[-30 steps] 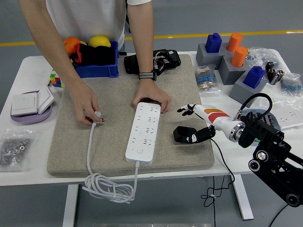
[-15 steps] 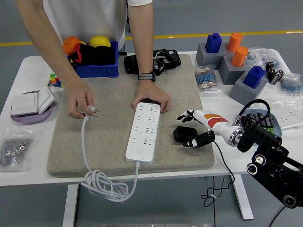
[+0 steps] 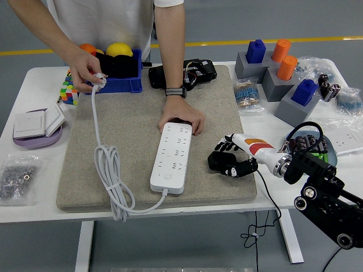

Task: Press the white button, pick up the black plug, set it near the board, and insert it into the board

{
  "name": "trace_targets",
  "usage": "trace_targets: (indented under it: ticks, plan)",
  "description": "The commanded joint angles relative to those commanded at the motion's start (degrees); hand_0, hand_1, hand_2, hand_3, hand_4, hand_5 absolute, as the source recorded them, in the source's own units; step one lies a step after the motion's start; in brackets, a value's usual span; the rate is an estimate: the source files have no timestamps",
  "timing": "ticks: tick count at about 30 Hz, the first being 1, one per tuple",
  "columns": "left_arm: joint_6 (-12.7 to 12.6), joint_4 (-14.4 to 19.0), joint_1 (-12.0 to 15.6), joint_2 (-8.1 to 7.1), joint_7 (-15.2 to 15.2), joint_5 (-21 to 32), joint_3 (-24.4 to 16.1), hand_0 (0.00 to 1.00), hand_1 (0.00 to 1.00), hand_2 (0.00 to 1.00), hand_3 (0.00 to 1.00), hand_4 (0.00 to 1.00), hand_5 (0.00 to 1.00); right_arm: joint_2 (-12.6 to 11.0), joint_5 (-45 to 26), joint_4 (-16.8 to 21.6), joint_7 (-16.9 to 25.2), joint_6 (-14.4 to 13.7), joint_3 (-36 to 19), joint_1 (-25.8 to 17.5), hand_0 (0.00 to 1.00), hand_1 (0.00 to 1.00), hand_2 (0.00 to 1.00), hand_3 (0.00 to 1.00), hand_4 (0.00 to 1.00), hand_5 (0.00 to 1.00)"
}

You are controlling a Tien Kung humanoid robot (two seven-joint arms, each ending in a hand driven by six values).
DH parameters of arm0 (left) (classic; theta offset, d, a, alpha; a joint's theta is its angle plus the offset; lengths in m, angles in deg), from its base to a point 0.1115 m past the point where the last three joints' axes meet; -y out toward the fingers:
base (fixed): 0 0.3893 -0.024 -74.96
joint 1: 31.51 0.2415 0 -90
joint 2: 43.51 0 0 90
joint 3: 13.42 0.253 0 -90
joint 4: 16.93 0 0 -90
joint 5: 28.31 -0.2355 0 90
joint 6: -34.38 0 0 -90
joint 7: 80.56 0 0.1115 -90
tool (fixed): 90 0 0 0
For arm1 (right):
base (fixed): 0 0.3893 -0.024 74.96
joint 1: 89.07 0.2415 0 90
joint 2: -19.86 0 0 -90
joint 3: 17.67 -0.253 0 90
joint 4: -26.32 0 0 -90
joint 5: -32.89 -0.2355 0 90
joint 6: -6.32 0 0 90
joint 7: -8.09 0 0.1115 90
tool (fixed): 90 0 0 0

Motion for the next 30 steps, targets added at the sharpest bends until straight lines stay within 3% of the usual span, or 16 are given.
trace_targets:
  ticks: [11,12,17,18,23,24,29,30]
  plan:
    - [0.02,0.0,-0.01,0.03,-0.08,-0.17,-0.16,0.624,0.633,0.64,0.695,0.589,0.372,0.06,-0.25,-0.56,0.68,-0.14,0.34,0.04,0.57,0.611,0.611,0.633,0.879,0.098]
    - [0.02,0.0,-0.03,0.02,-0.09,-0.2,-0.17,0.625,0.633,0.64,0.695,0.589,0.373,0.06,-0.31,-0.56,0.8,-0.22,0.39,0.05,0.489,0.547,0.557,0.608,0.832,0.067]
    - [-0.01,0.0,-0.04,-0.02,-0.06,-0.18,-0.17,0.625,0.633,0.64,0.695,0.589,0.373,0.09,-0.5,-0.61,0.9,-0.13,0.7,0.14,0.489,0.547,0.557,0.608,0.832,0.067]
    - [-0.01,0.0,-0.03,-0.01,-0.08,-0.14,-0.15,0.623,0.632,0.64,0.695,0.589,0.373,0.1,-0.45,-0.62,0.86,-0.08,0.77,0.15,0.436,0.483,0.47,0.57,0.843,0.024]
    - [0.0,0.0,-0.02,0.04,-0.05,-0.01,0.0,0.623,0.632,0.64,0.695,0.589,0.373,0.17,-0.12,-0.66,0.69,-0.13,1.1,0.17,0.436,0.483,0.47,0.57,0.843,0.024]
    - [0.01,0.0,-0.02,0.04,-0.05,-0.04,-0.01,0.623,0.632,0.64,0.694,0.589,0.372,0.16,-0.16,-0.68,0.69,-0.16,1.18,0.17,0.372,0.428,0.371,0.533,0.829,0.018]
    - [0.01,0.0,-0.01,0.07,-0.07,-0.1,-0.08,0.623,0.632,0.64,0.694,0.589,0.372,0.13,-1.12,-0.98,2.37,-2.04,1.71,0.12,0.372,0.428,0.371,0.533,0.829,0.018]
    - [0.01,0.0,0.0,0.07,-0.09,-0.17,-0.14,0.624,0.632,0.64,0.694,0.589,0.372,0.12,-1.41,-1.07,3.02,-2.82,1.87,0.13,0.147,0.219,0.207,0.37,0.795,0.059]
